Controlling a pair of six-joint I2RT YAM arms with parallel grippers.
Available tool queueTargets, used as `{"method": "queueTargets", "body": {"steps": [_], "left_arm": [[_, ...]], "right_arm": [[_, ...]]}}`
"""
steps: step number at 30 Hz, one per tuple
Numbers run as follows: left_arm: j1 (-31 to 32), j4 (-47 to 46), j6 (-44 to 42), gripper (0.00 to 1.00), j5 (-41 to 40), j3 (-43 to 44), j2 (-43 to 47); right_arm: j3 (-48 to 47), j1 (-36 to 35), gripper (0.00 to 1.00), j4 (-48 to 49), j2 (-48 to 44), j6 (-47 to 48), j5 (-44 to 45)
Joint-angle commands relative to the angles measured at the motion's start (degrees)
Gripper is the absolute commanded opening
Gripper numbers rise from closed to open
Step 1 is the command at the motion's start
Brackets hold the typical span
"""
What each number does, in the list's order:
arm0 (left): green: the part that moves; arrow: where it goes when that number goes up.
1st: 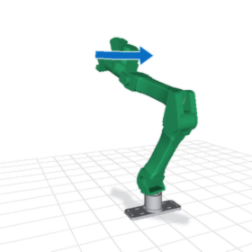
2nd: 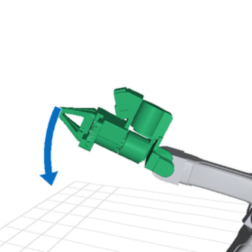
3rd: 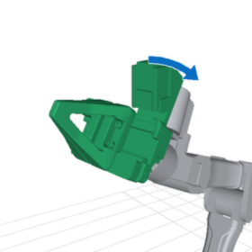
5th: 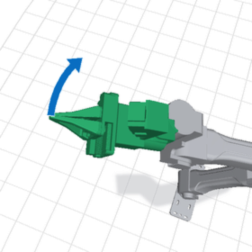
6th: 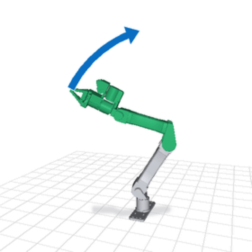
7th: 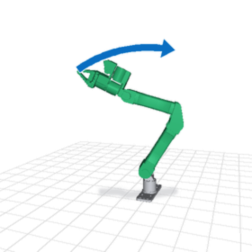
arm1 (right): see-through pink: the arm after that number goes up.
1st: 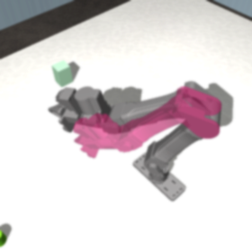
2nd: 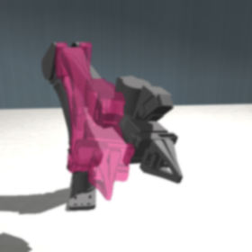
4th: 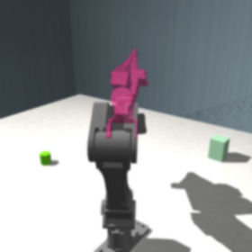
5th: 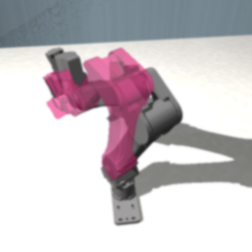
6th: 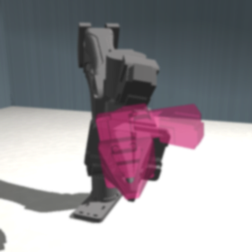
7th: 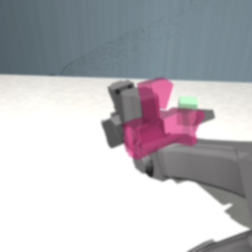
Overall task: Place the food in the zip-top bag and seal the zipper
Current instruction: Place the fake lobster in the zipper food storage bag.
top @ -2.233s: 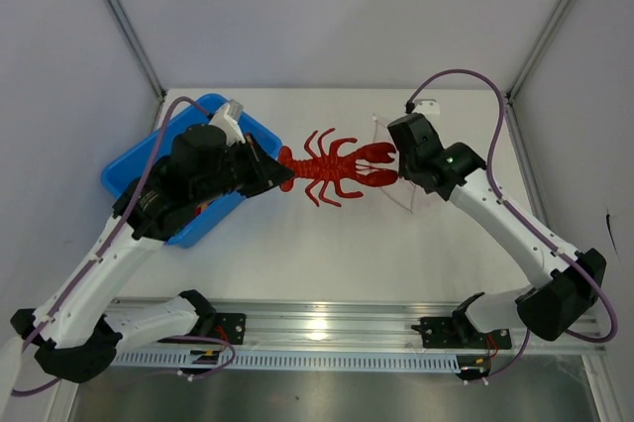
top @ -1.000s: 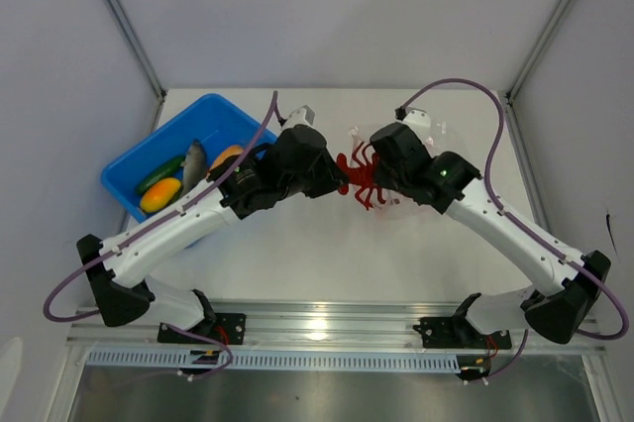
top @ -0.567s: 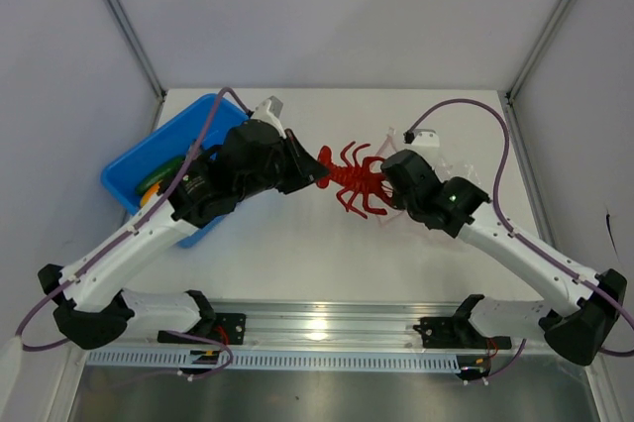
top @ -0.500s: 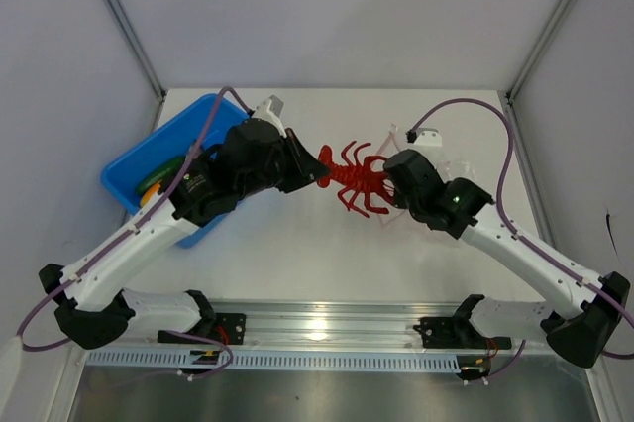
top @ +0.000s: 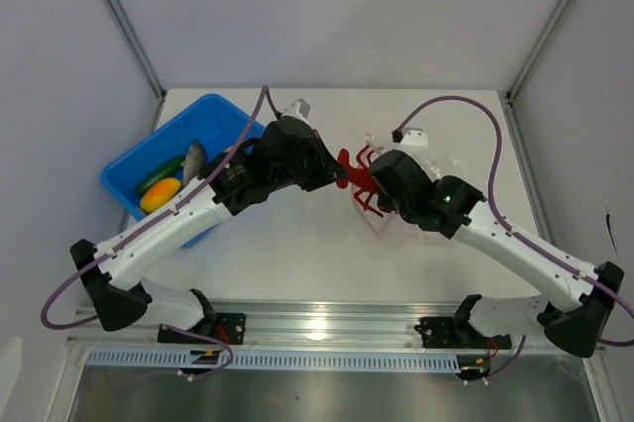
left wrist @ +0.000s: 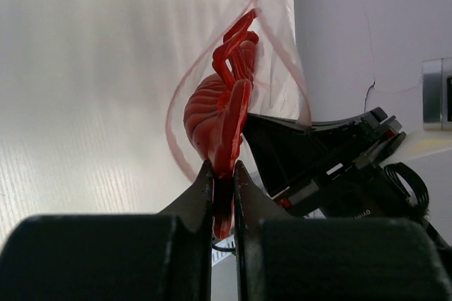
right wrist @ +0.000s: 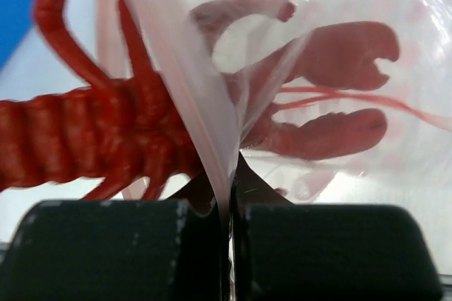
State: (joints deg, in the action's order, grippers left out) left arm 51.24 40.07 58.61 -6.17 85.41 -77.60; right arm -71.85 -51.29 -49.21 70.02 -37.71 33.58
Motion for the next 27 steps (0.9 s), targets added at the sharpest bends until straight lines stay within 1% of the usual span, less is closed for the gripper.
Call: {"method": "queueTargets", "body": {"steps": [1, 5, 8, 12, 18, 22, 23, 24, 25, 26, 27], "left_arm": [[1.40, -5.89, 2.30, 0.01, -1.72, 2.40, 0.09], [1.84, -6.32, 3.27, 0.01, -2.26, 2.75, -1.41], [3.25, -5.54, 2.65, 0.00, -2.96, 5.02, -2.90], [5.00, -5.88, 2.48, 0.01, -3.32, 4.94, -3.87], [6.15, -4.75, 0.02, 0.00, -2.88, 7.13, -6.50], [6.15, -3.60, -3.06, 0.00, -1.21, 8.90, -8.79], [6.15, -3.95, -4.63, 0.06, -1.21, 7.25, -8.45], [6.15, -5.78, -5.17, 0.18, -1.21, 6.10, -6.70], [6.15, -6.84, -6.30, 0.37, -1.38, 4.96, -5.55], [6.15, -7.90, -7.01, 0.71, -1.56, 1.03, -4.06], [6.15, -9.47, -7.54, 0.85, -2.43, -0.05, -0.57]], "right_arm": [[-4.43, -0.83, 0.00, 0.26, 0.03, -4.47, -1.23], [-7.24, -0.92, 0.00, -0.80, 1.34, -5.79, -3.00], [-9.00, -0.92, 0.00, -1.41, 1.87, -6.41, -2.21], [-12.78, 0.39, 0.00, -2.21, 4.41, -6.85, -3.34], [-19.28, 1.80, 0.00, -3.17, 6.88, -5.62, -7.38], [-22.36, 5.04, 0.00, -4.57, 6.89, -4.39, -8.80], [-22.71, 5.67, 0.00, -5.01, 6.80, -3.95, -8.80], [-22.63, 6.37, 0.00, -5.19, 6.36, -3.60, -8.89], [-22.19, 7.59, 0.00, -5.19, 5.23, -3.25, -9.06], [-21.58, 8.13, 0.00, -5.02, 4.61, -2.20, -9.15], [-19.83, 8.48, 0.00, -4.84, 3.90, -1.49, -9.41]]}}
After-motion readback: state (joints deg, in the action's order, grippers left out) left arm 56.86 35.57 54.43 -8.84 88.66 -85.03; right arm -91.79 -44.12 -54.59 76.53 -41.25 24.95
